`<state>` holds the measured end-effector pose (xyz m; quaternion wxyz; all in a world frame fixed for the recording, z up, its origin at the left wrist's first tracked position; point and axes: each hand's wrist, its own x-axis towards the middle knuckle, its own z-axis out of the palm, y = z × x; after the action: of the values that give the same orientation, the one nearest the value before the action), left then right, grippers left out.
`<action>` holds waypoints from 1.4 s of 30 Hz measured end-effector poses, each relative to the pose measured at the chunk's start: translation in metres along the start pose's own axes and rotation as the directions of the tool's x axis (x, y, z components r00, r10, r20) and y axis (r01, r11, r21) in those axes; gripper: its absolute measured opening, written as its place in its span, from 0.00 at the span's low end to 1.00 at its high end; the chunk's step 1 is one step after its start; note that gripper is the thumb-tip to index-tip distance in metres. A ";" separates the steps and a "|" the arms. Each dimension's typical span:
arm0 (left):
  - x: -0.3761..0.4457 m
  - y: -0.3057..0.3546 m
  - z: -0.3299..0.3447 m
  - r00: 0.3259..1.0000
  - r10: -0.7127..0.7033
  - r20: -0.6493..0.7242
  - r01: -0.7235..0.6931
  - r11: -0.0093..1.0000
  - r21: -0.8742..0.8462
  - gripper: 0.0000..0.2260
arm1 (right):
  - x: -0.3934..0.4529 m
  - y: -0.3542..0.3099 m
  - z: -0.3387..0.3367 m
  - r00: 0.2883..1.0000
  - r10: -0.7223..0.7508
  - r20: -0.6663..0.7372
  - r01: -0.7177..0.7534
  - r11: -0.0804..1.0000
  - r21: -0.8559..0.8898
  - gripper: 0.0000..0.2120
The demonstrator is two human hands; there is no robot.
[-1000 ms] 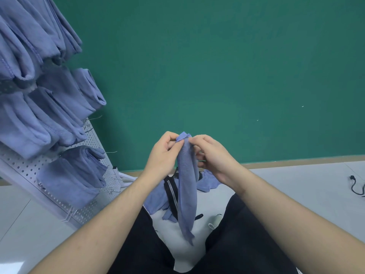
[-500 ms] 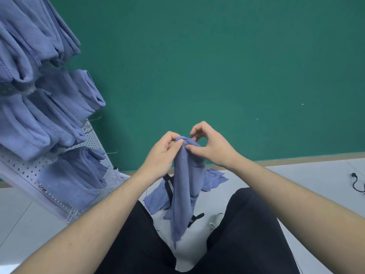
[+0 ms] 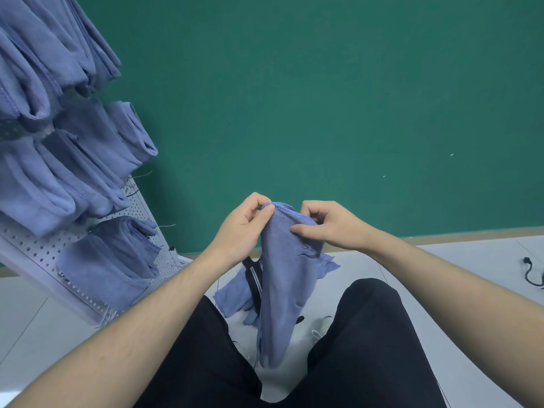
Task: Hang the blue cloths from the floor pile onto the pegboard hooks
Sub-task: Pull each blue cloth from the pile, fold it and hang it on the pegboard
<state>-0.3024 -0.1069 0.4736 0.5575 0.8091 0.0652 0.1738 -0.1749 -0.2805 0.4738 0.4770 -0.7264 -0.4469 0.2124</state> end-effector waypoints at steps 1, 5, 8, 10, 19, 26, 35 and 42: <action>0.000 0.000 0.001 1.000 0.003 -0.002 -0.003 1.000 0.005 0.08 | -0.002 0.000 -0.003 1.000 0.006 0.023 -0.006 1.000 -0.019 0.15; 0.001 -0.001 0.002 1.000 0.006 -0.004 -0.006 1.000 -0.009 0.09 | -0.006 -0.002 -0.018 0.994 0.021 0.109 0.017 0.943 -0.331 0.17; 0.002 -0.003 0.000 1.000 0.007 -0.013 -0.008 1.000 -0.007 0.12 | -0.011 -0.003 -0.031 0.989 -0.028 0.145 0.112 0.778 -0.618 0.17; 0.002 -0.004 -0.001 1.000 0.008 -0.019 -0.008 1.000 0.002 0.12 | -0.015 -0.007 -0.039 0.987 -0.041 0.154 0.133 0.745 -0.653 0.15; 0.004 -0.001 0.001 1.000 0.015 0.000 -0.015 1.000 0.015 0.10 | -0.011 -0.023 -0.056 0.976 -0.070 0.206 0.198 0.674 -0.711 0.10; 0.006 -0.004 -0.001 1.000 0.022 0.001 -0.022 0.999 0.033 0.11 | -0.010 -0.011 -0.070 0.865 -0.417 0.278 0.367 0.149 -0.918 0.19; 0.003 -0.003 -0.009 0.994 0.077 -0.076 -0.074 0.997 0.037 0.09 | -0.016 -0.026 -0.070 0.992 -0.101 0.080 0.124 0.587 -0.800 0.18; 0.009 0.007 -0.009 0.988 0.018 -0.152 -0.037 0.992 -0.122 0.08 | -0.006 -0.030 -0.055 0.987 0.097 -0.126 -0.089 0.994 0.062 0.19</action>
<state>-0.2978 -0.0994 0.4849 0.5981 0.7580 0.0850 0.2459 -0.1512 -0.3093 0.5247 0.5146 -0.7449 -0.3747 0.1997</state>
